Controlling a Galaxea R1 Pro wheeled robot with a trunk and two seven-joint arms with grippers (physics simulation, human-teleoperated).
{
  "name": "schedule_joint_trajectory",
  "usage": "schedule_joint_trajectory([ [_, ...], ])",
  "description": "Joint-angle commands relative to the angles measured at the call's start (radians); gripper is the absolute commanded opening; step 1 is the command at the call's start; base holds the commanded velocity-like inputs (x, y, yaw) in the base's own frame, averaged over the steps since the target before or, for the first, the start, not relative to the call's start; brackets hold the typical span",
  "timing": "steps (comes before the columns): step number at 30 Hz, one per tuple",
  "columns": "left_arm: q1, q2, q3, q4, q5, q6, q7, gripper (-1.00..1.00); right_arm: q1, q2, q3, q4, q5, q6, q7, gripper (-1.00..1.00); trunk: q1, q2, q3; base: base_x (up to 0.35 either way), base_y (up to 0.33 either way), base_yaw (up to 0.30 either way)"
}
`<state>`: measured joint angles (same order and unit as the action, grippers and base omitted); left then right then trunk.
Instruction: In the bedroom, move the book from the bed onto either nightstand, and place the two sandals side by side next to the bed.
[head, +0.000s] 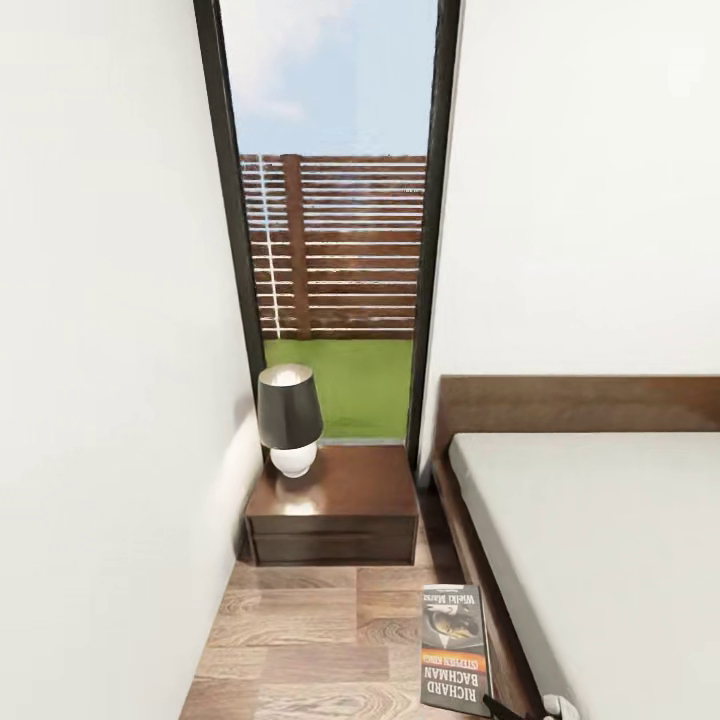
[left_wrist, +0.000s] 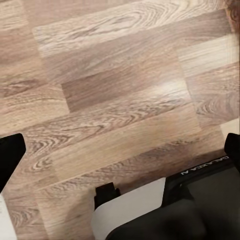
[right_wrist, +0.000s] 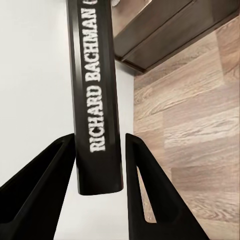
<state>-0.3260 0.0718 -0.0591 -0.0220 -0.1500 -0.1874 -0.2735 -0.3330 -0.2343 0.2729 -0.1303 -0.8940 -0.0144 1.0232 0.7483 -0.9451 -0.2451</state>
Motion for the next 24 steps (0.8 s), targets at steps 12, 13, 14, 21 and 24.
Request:
schedule_joint_trajectory([
  [12, -0.001, 0.000, -0.005, 0.001, -0.005, -0.006, 0.000, 1.00, -0.001, 0.000, 0.005, 0.000, -0.010, -0.002, 0.001, -1.00, 0.001, -0.001, -0.001, 0.332, 0.000, 0.000],
  [13, -0.001, 0.000, -0.005, 0.001, -0.005, -0.006, 0.000, 1.00, -0.001, 0.000, 0.005, 0.000, -0.010, -0.002, 0.001, -1.00, 0.001, -0.001, -0.001, 0.332, 0.000, 0.000],
  [14, -0.001, 0.000, -0.005, 0.001, -0.005, -0.006, 0.000, 1.00, -0.001, 0.000, 0.005, 0.000, -0.010, -0.002, 0.001, -1.00, 0.001, -0.001, -0.001, 0.332, 0.000, 0.000],
  [21, -0.001, 0.000, -0.005, 0.001, -0.005, -0.006, 0.000, 1.00, -0.001, 0.001, 0.005, 0.000, -0.010, -0.002, 0.001, -1.00, 0.001, -0.001, -0.001, 0.331, 0.000, 0.000],
  [24, -0.001, 0.000, -0.005, 0.001, -0.005, -0.006, 0.000, 1.00, -0.001, 0.001, 0.005, 0.000, -0.010, -0.002, 0.001, -1.00, 0.001, -0.001, -0.001, 0.331, 0.000, 0.000],
])
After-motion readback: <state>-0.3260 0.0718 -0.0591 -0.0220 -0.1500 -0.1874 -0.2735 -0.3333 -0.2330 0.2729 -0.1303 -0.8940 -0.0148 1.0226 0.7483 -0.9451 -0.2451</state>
